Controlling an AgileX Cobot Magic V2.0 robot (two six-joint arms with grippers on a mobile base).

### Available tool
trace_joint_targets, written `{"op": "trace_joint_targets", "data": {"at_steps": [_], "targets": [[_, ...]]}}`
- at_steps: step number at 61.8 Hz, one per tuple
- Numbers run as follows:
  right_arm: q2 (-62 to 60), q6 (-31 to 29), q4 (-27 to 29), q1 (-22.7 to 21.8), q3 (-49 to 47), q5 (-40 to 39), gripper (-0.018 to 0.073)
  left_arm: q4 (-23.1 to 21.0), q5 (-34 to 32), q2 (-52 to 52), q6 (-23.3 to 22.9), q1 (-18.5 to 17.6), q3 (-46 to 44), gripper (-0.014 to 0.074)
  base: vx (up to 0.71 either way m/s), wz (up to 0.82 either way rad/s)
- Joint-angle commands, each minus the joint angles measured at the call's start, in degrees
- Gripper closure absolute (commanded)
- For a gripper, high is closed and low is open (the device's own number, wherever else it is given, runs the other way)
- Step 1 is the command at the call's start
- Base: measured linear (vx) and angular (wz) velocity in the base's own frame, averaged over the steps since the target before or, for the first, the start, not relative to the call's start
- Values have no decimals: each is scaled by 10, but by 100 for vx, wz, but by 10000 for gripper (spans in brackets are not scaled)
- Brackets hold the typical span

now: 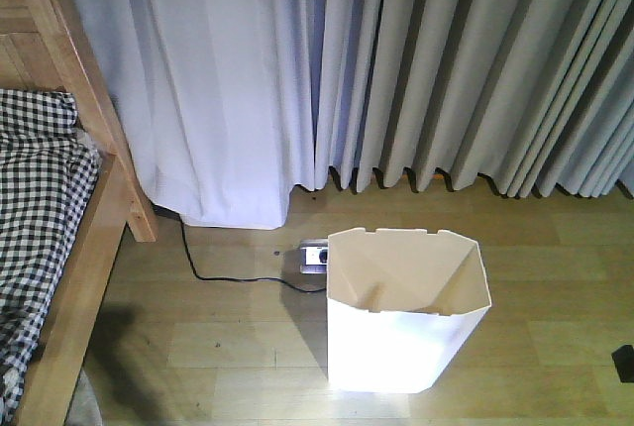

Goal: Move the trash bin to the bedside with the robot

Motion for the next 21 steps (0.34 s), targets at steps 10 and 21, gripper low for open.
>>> {"op": "trace_joint_targets", "data": {"at_steps": [10,21], "targets": [[-5,-5,1,-3,10,-39,570,-5,-42,-5,-5,-3,16,602,0,0],[-5,-5,1,-3,10,-39,570,-5,-42,-5,-5,-3,16,602,0,0]]}}
